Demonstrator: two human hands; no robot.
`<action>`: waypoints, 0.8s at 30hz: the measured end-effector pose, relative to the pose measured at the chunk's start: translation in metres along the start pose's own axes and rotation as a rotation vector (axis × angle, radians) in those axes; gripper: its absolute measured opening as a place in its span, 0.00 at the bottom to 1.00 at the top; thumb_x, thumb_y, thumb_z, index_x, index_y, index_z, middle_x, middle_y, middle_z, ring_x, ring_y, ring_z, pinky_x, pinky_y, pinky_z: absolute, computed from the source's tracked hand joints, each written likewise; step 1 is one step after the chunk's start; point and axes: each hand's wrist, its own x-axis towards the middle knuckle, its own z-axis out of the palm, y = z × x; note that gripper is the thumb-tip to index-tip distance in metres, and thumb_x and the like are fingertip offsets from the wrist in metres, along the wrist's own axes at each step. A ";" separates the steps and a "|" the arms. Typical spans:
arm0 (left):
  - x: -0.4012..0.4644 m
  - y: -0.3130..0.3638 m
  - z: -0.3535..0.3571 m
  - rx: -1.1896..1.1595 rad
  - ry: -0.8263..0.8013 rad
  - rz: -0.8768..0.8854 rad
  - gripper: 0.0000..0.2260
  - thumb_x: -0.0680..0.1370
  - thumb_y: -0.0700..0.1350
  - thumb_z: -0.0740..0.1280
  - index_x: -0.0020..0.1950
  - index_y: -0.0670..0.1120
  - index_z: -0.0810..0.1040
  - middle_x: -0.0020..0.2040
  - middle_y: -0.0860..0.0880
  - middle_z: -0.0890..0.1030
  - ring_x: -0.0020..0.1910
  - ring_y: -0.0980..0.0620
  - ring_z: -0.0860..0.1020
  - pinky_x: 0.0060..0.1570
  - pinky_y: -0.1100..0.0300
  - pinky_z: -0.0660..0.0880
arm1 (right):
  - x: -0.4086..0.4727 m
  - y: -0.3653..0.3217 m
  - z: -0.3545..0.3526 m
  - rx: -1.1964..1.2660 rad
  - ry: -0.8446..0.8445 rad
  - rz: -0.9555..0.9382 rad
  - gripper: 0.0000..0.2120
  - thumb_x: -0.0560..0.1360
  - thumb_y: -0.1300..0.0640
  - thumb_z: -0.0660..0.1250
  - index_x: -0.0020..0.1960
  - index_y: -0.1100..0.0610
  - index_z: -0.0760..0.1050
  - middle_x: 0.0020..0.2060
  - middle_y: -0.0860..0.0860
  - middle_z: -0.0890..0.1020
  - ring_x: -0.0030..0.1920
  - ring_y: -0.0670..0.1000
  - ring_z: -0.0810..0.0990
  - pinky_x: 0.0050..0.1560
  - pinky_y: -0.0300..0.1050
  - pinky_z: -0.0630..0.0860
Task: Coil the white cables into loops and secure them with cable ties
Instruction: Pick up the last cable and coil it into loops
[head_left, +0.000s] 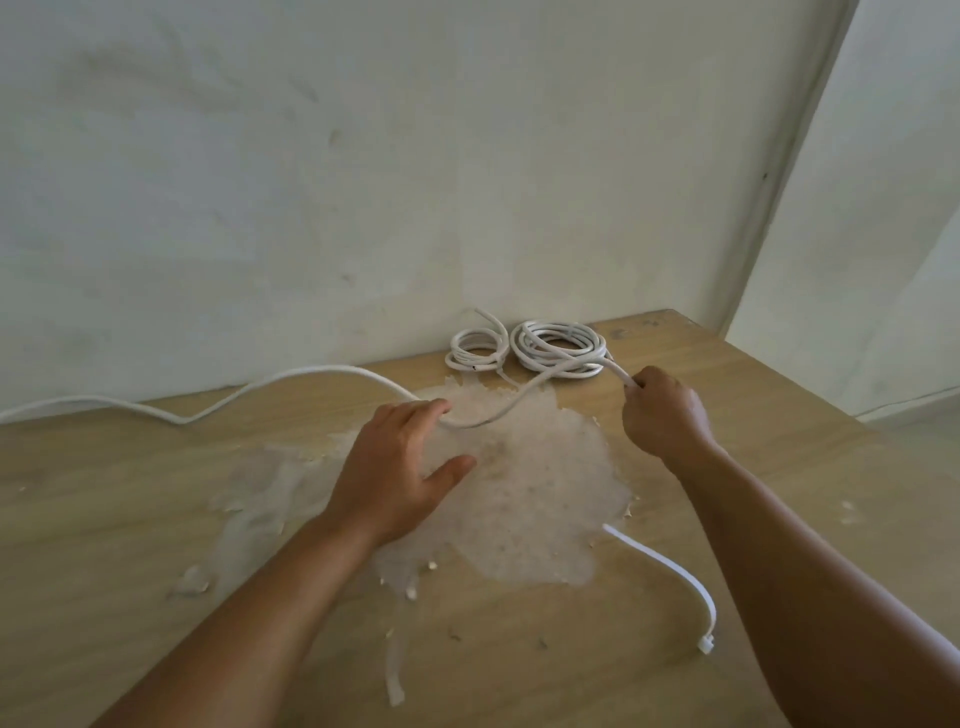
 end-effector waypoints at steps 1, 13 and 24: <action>-0.005 -0.004 -0.006 -0.001 -0.015 0.001 0.33 0.76 0.67 0.61 0.73 0.46 0.74 0.67 0.48 0.79 0.67 0.47 0.73 0.67 0.51 0.70 | -0.007 -0.009 -0.004 0.071 -0.013 -0.009 0.12 0.83 0.51 0.59 0.52 0.57 0.77 0.45 0.56 0.82 0.45 0.58 0.78 0.41 0.49 0.71; -0.036 -0.009 -0.061 -0.131 0.005 -0.030 0.26 0.83 0.50 0.66 0.80 0.50 0.64 0.76 0.52 0.69 0.76 0.53 0.63 0.70 0.65 0.57 | -0.117 -0.082 -0.069 1.108 -0.646 0.207 0.15 0.85 0.46 0.60 0.44 0.55 0.71 0.26 0.46 0.63 0.21 0.44 0.59 0.19 0.35 0.53; -0.044 0.006 -0.052 -0.569 -0.102 -0.189 0.08 0.85 0.55 0.59 0.60 0.56 0.74 0.58 0.57 0.81 0.61 0.54 0.78 0.64 0.49 0.74 | -0.190 -0.137 -0.090 1.549 -0.951 0.163 0.19 0.84 0.46 0.59 0.41 0.57 0.75 0.26 0.45 0.60 0.20 0.42 0.59 0.18 0.34 0.53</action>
